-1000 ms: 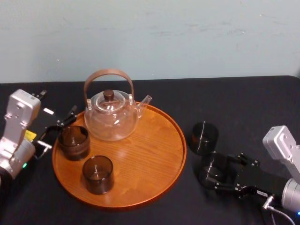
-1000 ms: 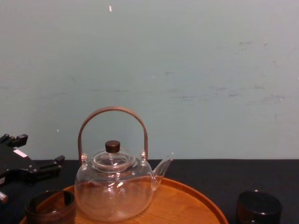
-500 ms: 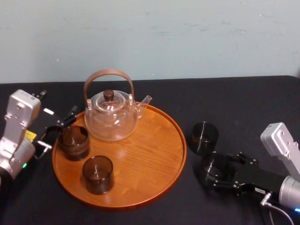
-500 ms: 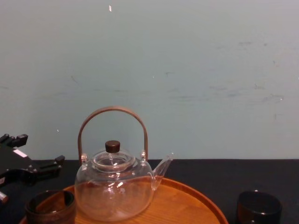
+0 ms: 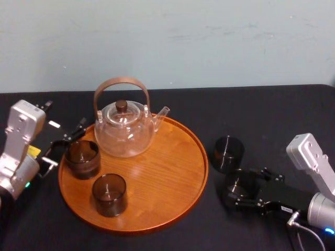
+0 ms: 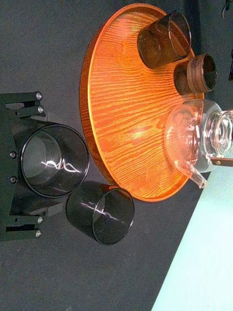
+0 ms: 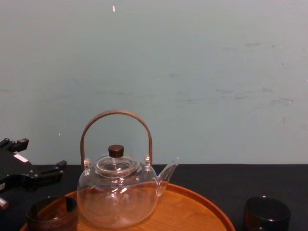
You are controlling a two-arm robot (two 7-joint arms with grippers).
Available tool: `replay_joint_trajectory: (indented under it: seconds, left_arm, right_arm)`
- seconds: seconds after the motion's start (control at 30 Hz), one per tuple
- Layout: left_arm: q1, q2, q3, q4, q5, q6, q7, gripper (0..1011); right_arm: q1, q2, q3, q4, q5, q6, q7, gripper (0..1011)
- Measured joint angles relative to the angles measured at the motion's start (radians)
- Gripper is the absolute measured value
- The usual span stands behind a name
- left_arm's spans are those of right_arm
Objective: Pick up the glass from the table and place it on the tray.
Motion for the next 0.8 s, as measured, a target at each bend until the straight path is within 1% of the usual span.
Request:
replay_joint_trajectory:
  seconds: [0.17, 0.53, 0.73, 0.8]
  left_arm:
    - [0.000, 0.000, 0.000, 0.000, 0.000, 0.000, 0.000, 1001]
    - [0.000, 0.000, 0.000, 0.000, 0.000, 0.000, 0.000, 1001]
    - [0.000, 0.000, 0.000, 0.000, 0.000, 0.000, 0.000, 1001]
    - [0.000, 0.000, 0.000, 0.000, 0.000, 0.000, 0.000, 1002]
  right_arm:
    - [0.007, 0.000, -0.007, 0.004, -0.001, 0.004, 0.000, 1002]
    - [0.005, 0.000, -0.005, 0.003, -0.001, 0.003, -0.001, 1002]
    - [0.004, 0.000, -0.004, 0.002, -0.001, 0.003, -0.001, 901]
    - [0.004, 0.000, -0.004, 0.002, -0.001, 0.003, -0.001, 899]
